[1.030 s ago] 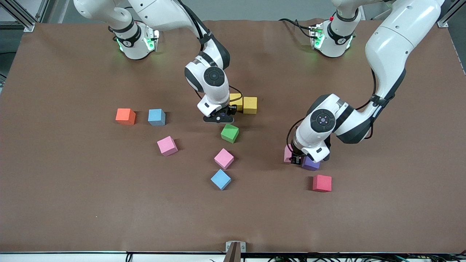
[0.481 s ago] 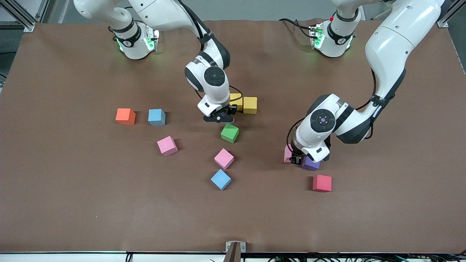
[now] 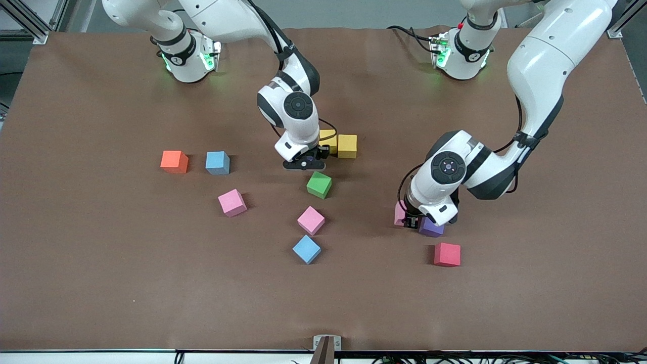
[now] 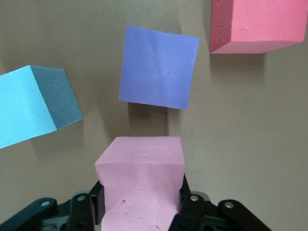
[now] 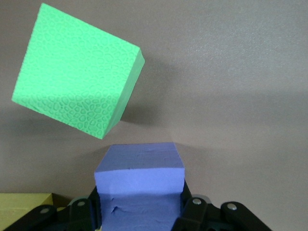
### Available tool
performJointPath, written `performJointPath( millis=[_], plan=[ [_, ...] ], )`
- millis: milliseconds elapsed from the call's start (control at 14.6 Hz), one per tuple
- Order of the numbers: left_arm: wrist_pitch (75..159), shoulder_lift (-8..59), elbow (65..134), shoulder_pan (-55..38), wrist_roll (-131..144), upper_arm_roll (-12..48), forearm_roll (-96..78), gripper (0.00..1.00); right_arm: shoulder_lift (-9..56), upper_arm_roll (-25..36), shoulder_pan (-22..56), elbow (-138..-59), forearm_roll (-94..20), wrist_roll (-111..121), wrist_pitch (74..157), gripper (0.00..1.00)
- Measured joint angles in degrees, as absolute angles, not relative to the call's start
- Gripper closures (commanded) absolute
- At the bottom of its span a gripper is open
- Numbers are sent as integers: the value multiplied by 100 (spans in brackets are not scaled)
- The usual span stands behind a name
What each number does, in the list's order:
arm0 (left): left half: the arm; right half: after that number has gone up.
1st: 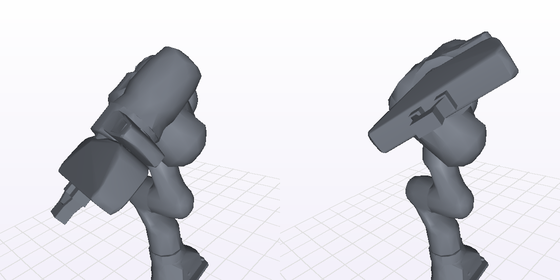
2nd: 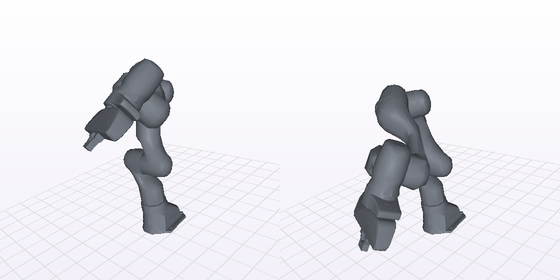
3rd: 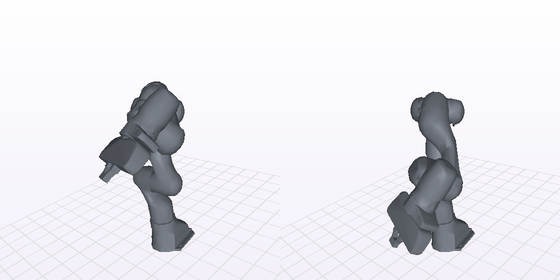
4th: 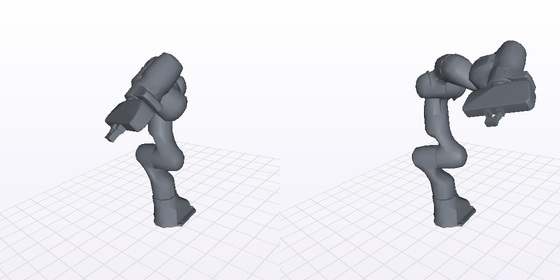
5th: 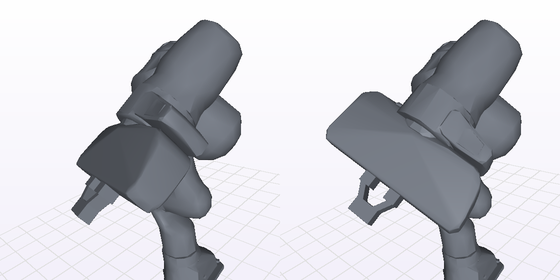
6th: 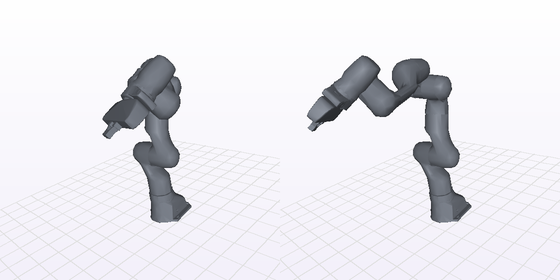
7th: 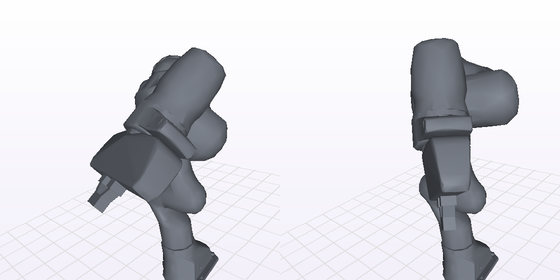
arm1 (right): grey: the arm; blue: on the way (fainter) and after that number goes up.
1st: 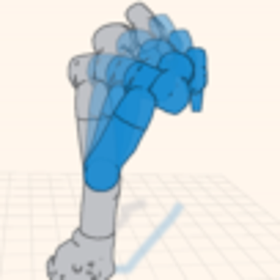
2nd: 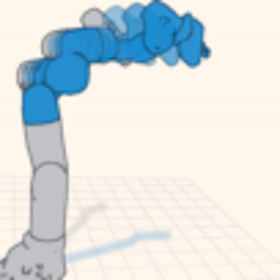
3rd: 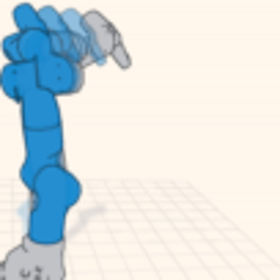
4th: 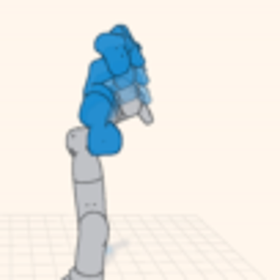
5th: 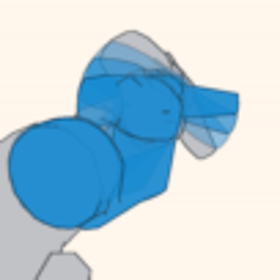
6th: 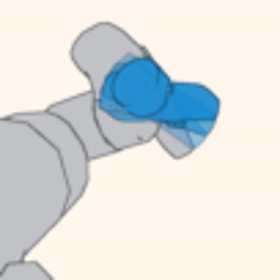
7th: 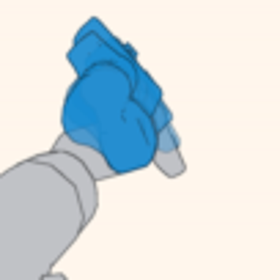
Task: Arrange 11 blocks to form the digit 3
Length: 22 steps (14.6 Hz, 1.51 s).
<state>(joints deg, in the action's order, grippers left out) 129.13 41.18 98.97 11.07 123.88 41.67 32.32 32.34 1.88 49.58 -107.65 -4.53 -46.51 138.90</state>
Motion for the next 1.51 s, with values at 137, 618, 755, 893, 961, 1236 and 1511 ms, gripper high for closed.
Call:
performJointPath(
  millis=[137, 618, 755, 893, 961, 1236, 1511],
  plan=[
    [12913, 4117, 9897, 1108, 12388, 4166, 3232, 69, 3235, 188, 4958, -10763, -453, -4651, 13890, 96],
    [12913, 4118, 9897, 1114, 12388, 4163, 3232, 68, 3240, 199, 4958, -10755, -453, -4662, 13899, 0],
    [12913, 4117, 9897, 1118, 12388, 4162, 3232, 68, 3261, 242, 4935, -10669, -453, -4660, 13900, 0],
    [12913, 4118, 9897, 1128, 12388, 4161, 3232, 68, 3273, 270, 4896, -10571, -453, -4651, 13899, 0],
    [12913, 4118, 9897, 1133, 12388, 4160, 3232, 68, 3275, 276, 4888, -10498, -453, -4651, 13860, 0],
    [12913, 4118, 9897, 1140, 12388, 4159, 3232, 68, 3201, 307, 4864, -9566, -453, -4670, 12479, 0],
    [12913, 4118, 9897, 1140, 12388, 4159, 3232, 68, 2874, 632, 4767, -9172, -446, -4681, 11820, 0]
  ],
)
